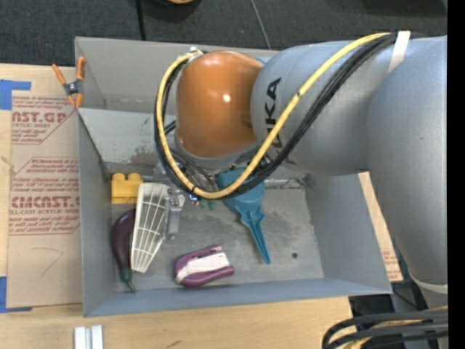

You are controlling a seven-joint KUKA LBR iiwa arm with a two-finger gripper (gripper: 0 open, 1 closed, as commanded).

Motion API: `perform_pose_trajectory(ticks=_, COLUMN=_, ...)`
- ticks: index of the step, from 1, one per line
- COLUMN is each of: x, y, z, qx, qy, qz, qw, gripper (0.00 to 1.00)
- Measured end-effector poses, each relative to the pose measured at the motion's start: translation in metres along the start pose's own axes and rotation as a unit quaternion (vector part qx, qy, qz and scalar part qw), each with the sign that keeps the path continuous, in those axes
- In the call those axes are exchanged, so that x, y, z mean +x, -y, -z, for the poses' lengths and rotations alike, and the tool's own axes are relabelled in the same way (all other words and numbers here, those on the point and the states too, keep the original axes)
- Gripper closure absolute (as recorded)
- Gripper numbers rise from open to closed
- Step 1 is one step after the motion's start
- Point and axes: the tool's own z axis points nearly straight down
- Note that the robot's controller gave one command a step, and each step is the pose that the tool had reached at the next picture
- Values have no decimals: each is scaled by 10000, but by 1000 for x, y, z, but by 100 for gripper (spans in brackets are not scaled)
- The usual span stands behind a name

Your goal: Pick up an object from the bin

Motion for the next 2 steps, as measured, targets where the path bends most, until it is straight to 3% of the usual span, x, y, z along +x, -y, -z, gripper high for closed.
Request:
perform_pose_trajectory(ticks=1, x=-3, y=8, z=-37, qx=23, qy=-93, qz=736, qw=9972, gripper=0)
perform_pose_trajectory(ticks=2, x=-29, y=14, z=-86, qx=4, qy=17, qz=2106, qw=9776, gripper=0)
